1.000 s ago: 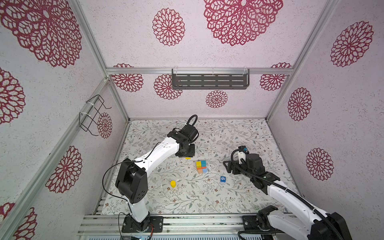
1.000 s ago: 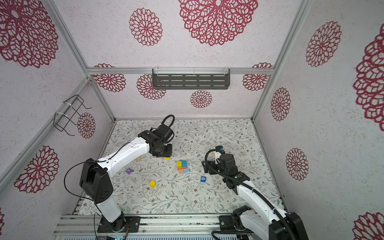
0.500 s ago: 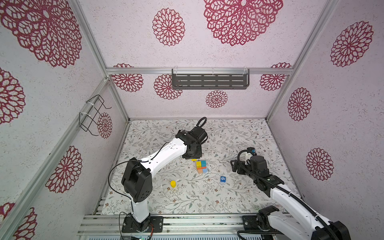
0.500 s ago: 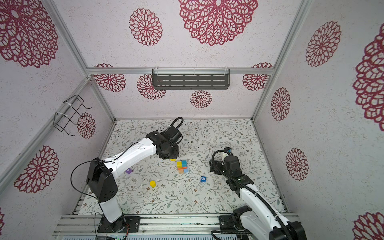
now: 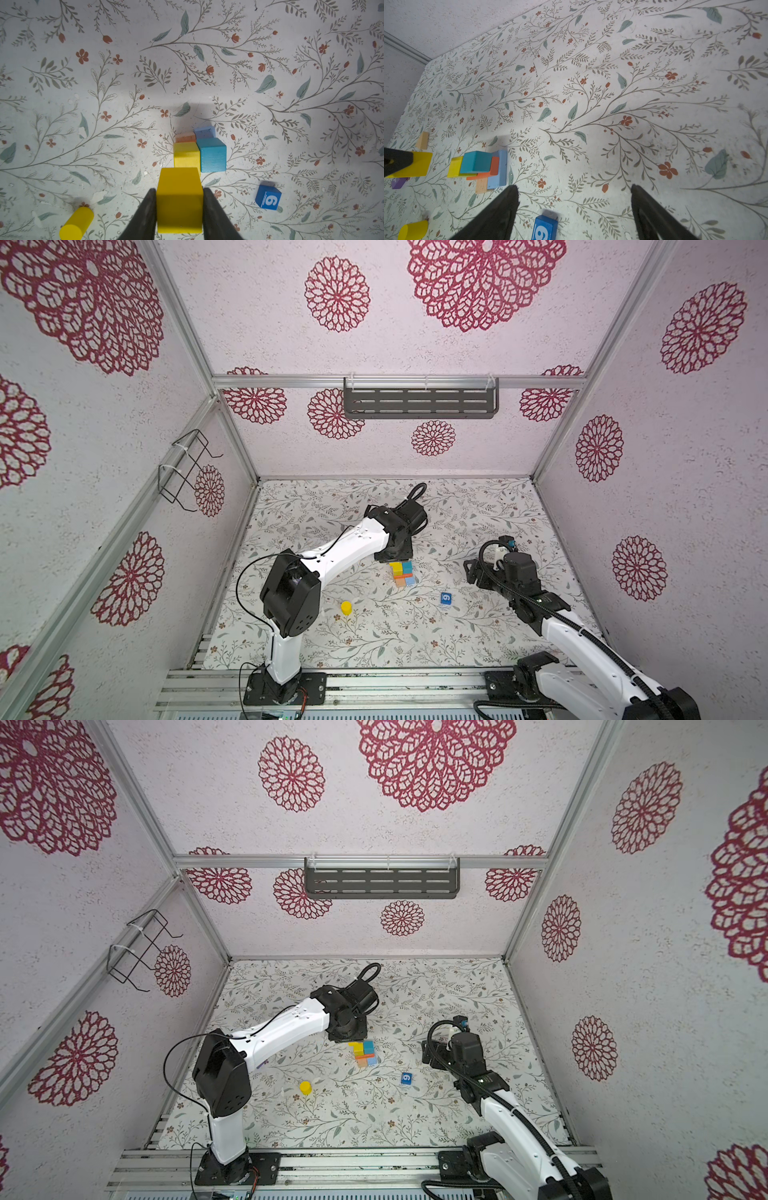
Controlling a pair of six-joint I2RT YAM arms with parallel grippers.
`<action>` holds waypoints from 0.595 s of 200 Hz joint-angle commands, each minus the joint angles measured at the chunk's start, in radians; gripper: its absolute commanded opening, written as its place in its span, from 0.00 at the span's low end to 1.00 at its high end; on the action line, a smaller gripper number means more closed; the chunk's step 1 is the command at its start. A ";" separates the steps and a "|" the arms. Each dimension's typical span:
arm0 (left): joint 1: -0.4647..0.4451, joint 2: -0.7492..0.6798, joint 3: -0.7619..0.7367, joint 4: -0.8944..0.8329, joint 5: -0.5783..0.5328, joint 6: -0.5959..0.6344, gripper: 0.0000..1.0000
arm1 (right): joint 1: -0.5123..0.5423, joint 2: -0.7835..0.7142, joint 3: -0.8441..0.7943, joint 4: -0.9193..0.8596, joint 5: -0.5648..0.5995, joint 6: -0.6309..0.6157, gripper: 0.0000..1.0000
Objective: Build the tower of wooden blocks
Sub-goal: 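Carry the yellow cube with the left gripper over the stack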
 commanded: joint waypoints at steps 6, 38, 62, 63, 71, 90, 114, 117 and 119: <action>-0.020 0.053 0.039 0.005 -0.035 -0.050 0.37 | -0.009 -0.015 0.001 0.012 0.000 0.020 0.88; -0.032 0.072 0.058 0.009 -0.046 -0.065 0.37 | -0.010 -0.026 -0.004 0.012 -0.005 0.026 0.89; -0.034 0.079 0.062 0.016 -0.050 -0.075 0.37 | -0.012 -0.028 -0.005 0.014 -0.013 0.029 0.89; -0.034 0.079 0.061 0.017 -0.050 -0.075 0.37 | -0.012 -0.028 -0.005 0.015 -0.014 0.029 0.89; -0.033 0.082 0.062 0.019 -0.052 -0.077 0.37 | -0.012 -0.029 -0.006 0.015 -0.014 0.030 0.89; -0.034 0.083 0.068 0.018 -0.055 -0.083 0.37 | -0.014 -0.031 -0.006 0.014 -0.020 0.032 0.89; -0.034 0.085 0.077 0.019 -0.059 -0.088 0.37 | -0.016 -0.039 -0.007 0.014 -0.025 0.031 0.89; -0.035 0.088 0.077 0.019 -0.059 -0.088 0.37 | -0.015 -0.039 -0.007 0.013 -0.024 0.032 0.89; -0.036 0.089 0.080 0.019 -0.059 -0.088 0.37 | -0.015 -0.040 -0.007 0.013 -0.025 0.032 0.89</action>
